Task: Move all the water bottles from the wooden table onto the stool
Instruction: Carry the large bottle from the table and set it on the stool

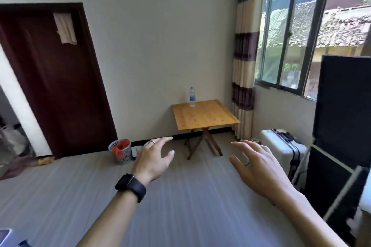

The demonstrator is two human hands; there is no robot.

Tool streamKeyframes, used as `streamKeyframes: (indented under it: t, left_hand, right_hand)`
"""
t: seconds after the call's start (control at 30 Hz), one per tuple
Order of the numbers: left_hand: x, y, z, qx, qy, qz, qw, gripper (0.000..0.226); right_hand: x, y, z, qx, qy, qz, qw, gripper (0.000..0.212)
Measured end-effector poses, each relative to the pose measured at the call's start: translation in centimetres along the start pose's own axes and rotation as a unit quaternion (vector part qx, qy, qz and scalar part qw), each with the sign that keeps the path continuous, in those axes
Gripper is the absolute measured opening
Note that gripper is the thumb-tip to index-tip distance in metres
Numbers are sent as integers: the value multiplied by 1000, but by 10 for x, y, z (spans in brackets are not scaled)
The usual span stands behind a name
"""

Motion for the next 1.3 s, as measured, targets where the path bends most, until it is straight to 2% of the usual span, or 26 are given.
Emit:
streamKeyframes:
  t: [0.23, 0.4, 0.73, 1.03, 1.3]
  left_hand:
    - [48, 12, 101, -53, 48, 11, 997, 42]
    - [87, 13, 189, -71, 41, 43, 996, 41]
    - [191, -13, 407, -30, 32, 49, 998, 45]
    - [264, -84, 598, 31, 28, 23, 999, 46]
    - [340, -108, 762, 20, 70, 17, 997, 48]
  right_hand:
    - [-8, -25, 150, 14, 50, 15, 999, 49]
    - [0, -60, 253, 10, 67, 17, 998, 48]
    - [-6, -137, 457, -11, 37, 1, 999, 47]
    - [-41, -221, 652, -6, 18, 5, 1000, 49]
    - [-64, -290, 848, 11, 17, 40, 999, 48]
Point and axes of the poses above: each hand's wrist, its own z-axis towards the middle knuckle, its own y-axis out of the back of the hand, x = y × z, the point moved 7 cm from there along z, towards the middle knuckle, and after that the axes turned 7 degrees about x, right-handed, at the moved point
